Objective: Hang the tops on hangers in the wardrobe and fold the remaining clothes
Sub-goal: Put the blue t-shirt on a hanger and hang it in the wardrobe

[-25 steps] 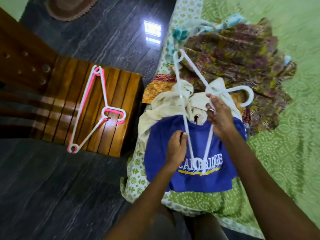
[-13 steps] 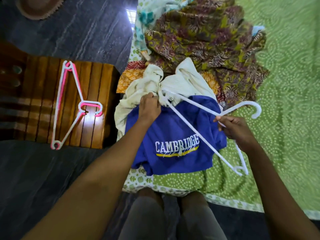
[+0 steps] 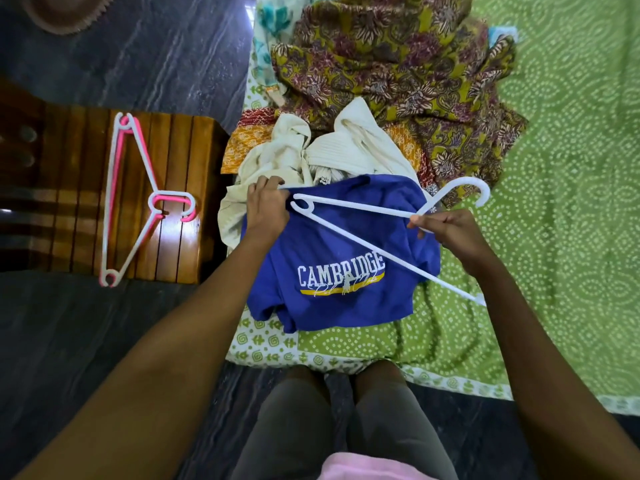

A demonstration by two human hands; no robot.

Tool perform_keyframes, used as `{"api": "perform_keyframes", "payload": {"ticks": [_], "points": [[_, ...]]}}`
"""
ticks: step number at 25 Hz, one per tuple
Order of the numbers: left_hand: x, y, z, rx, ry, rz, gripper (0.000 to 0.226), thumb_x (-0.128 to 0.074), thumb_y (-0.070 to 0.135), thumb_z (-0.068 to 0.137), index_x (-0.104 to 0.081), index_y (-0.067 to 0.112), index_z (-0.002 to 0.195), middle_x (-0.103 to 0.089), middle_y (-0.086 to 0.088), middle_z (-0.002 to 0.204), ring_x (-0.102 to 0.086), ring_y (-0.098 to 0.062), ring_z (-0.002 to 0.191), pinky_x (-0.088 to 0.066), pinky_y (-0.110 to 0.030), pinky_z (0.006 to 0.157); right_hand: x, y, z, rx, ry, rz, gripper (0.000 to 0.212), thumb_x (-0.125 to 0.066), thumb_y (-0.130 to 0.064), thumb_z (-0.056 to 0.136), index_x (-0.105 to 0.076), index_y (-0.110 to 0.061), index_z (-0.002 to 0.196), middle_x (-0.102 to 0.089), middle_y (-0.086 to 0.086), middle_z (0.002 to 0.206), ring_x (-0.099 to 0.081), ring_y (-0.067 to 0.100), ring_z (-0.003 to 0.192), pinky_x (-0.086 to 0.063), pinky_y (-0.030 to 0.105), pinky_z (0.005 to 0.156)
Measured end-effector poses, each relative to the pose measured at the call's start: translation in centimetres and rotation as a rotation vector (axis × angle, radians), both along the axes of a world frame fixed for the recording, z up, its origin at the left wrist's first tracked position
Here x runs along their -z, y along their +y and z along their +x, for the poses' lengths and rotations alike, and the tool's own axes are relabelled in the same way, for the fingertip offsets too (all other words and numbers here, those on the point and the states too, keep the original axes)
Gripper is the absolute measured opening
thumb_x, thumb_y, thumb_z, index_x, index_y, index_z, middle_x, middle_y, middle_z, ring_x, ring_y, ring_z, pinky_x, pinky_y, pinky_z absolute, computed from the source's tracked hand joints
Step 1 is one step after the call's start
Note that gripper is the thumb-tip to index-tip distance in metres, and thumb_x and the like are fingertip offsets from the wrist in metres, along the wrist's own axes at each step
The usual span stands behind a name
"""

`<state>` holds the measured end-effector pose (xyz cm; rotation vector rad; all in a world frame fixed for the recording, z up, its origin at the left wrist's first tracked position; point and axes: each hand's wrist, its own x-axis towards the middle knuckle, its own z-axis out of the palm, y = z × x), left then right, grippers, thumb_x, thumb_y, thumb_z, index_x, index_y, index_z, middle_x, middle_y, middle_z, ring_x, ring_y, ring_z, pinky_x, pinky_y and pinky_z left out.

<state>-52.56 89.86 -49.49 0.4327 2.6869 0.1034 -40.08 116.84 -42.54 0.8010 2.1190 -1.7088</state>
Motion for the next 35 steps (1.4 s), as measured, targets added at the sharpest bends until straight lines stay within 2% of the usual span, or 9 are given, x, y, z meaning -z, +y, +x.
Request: {"api": "perform_keyframes", "payload": {"ticks": [6,9,12,16,19,25,28,31,35], "points": [[-3.0,1.1,1.7,-0.041,-0.01,-0.044,0.035,-0.059,0.002,0.083,-0.055,0.006,0.118,-0.044,-0.007,0.13,-0.048,-0.029,0.109,-0.042,-0.035,0.072,-0.3,-0.7,-2.5,-0.206,-0.004,0.252,0.035,-0.072,-0.03,0.08,-0.063,-0.029,0.046,-0.061,-0.013,0.048,-0.042,0.001,0.04,-0.029,0.017,0.048],[-4.2,2.2,2.5,-0.004,0.028,-0.021,0.037,-0.059,0.001,0.08,-0.054,0.006,0.117,-0.045,-0.008,0.127,-0.049,-0.029,0.105,-0.044,-0.036,0.075,-1.0,-2.3,-4.9,-0.295,0.012,0.337,0.027,-0.072,-0.037,0.078,-0.066,-0.026,0.054,-0.056,-0.022,0.043,-0.045,-0.001,0.039,-0.028,0.016,0.046],[-5.5,3.6,3.4,0.024,-0.023,0.14,0.04,-0.061,-0.003,0.075,-0.056,0.003,0.115,-0.046,-0.009,0.126,-0.053,-0.032,0.101,-0.045,-0.038,0.074,-1.1,-5.0,-7.3,-0.427,0.009,0.37,0.014,-0.071,-0.041,0.078,-0.073,-0.028,0.074,-0.059,-0.008,0.05,-0.049,-0.003,0.045,-0.035,0.021,0.051],[-7.1,4.0,4.5,-0.031,-0.039,0.284,0.028,-0.056,-0.002,0.078,-0.059,0.001,0.105,-0.056,-0.012,0.114,-0.055,-0.034,0.098,-0.038,-0.036,0.068,0.0,-9.0,-8.1,-0.633,0.061,0.383,0.023,-0.074,-0.026,0.078,-0.07,-0.007,0.068,-0.06,0.005,0.059,-0.052,0.009,0.054,-0.036,0.03,0.055],[-6.7,2.3,4.6,-0.137,-0.02,0.229,0.028,-0.054,-0.001,0.082,-0.061,0.001,0.109,-0.063,-0.018,0.105,-0.058,-0.036,0.096,-0.045,-0.039,0.075,0.4,-7.5,-7.5,-0.545,0.04,0.209,0.017,-0.08,-0.007,0.07,-0.071,-0.008,0.085,-0.068,0.005,0.079,-0.055,0.001,0.064,-0.045,0.02,0.067],[-5.8,-0.1,3.6,-0.274,-0.086,0.437,0.019,-0.053,-0.003,0.08,-0.065,-0.004,0.096,-0.063,-0.02,0.096,-0.058,-0.037,0.09,-0.043,-0.035,0.066,0.3,-1.9,-5.6,-0.382,0.026,0.263,0.02,-0.073,-0.012,0.079,-0.072,0.0,0.095,-0.07,0.011,0.082,-0.054,-0.009,0.059,-0.043,0.011,0.062],[-5.7,0.4,3.8,-0.503,-0.146,0.639,0.035,-0.056,-0.004,0.078,-0.058,0.001,0.112,-0.063,-0.015,0.1,-0.06,-0.029,0.091,-0.044,-0.031,0.065,1.3,-3.9,-6.3,-0.341,0.034,0.235,0.02,-0.074,-0.015,0.078,-0.073,-0.006,0.096,-0.073,0.007,0.079,-0.058,0.001,0.072,-0.045,0.024,0.071],[-6.3,0.6,4.6,-0.883,-0.09,0.923,0.068,-0.066,-0.002,0.076,-0.03,0.005,0.133,-0.045,-0.012,0.126,-0.052,-0.018,0.102,-0.048,-0.024,0.079,2.2,-5.7,-7.9,-0.376,0.046,0.299,0.01,-0.073,-0.02,0.079,-0.074,-0.018,0.088,-0.063,-0.019,0.055,-0.053,-0.011,0.054,-0.039,0.013,0.062],[-8.0,2.5,7.6,-1.113,0.175,0.967,0.051,-0.067,0.0,0.077,-0.029,0.01,0.109,-0.036,-0.004,0.113,-0.044,-0.016,0.097,-0.043,-0.026,0.084,2.5,-7.8,-9.2,-0.459,0.045,0.247,0.015,-0.058,0.001,0.079,-0.068,-0.01,0.077,-0.061,-0.002,0.06,-0.055,0.007,0.06,-0.042,0.025,0.067]]}}
